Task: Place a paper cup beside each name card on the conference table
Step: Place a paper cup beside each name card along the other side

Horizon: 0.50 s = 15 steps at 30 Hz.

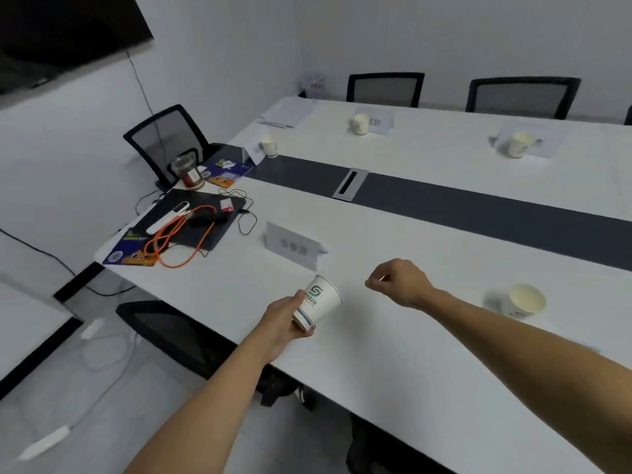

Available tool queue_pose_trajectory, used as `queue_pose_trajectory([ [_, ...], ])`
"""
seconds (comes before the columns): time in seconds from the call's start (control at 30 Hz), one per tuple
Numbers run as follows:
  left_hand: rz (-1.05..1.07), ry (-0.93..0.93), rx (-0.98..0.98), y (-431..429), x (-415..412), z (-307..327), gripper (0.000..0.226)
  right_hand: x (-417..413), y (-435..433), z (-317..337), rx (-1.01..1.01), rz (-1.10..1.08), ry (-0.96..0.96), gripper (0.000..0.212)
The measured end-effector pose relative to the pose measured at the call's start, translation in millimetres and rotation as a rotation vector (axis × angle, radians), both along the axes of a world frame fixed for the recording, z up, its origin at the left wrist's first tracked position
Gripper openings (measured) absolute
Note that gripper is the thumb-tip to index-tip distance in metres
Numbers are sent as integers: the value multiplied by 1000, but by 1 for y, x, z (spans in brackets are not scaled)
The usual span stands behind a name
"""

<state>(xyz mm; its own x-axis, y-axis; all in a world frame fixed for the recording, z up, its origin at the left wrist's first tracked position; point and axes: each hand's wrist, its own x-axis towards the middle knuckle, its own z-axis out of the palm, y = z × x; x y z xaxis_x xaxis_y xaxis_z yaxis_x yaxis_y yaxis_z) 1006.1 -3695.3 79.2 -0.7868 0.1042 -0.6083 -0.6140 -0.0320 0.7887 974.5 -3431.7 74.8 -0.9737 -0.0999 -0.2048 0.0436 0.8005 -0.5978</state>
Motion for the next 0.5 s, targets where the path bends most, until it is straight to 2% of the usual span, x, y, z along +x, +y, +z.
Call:
queue_pose_trajectory([
  [0.23,136,11,39,-163,5,10,41,-10,-200,14,-344,132,-65,12],
  [0.37,125,27,6,-242,-2,16,36,-14,-293,22,-378,171,-88,11],
  [0.5,115,21,-22,-298,-13,16,40,-20,-347,30,-405,173,-134,14],
])
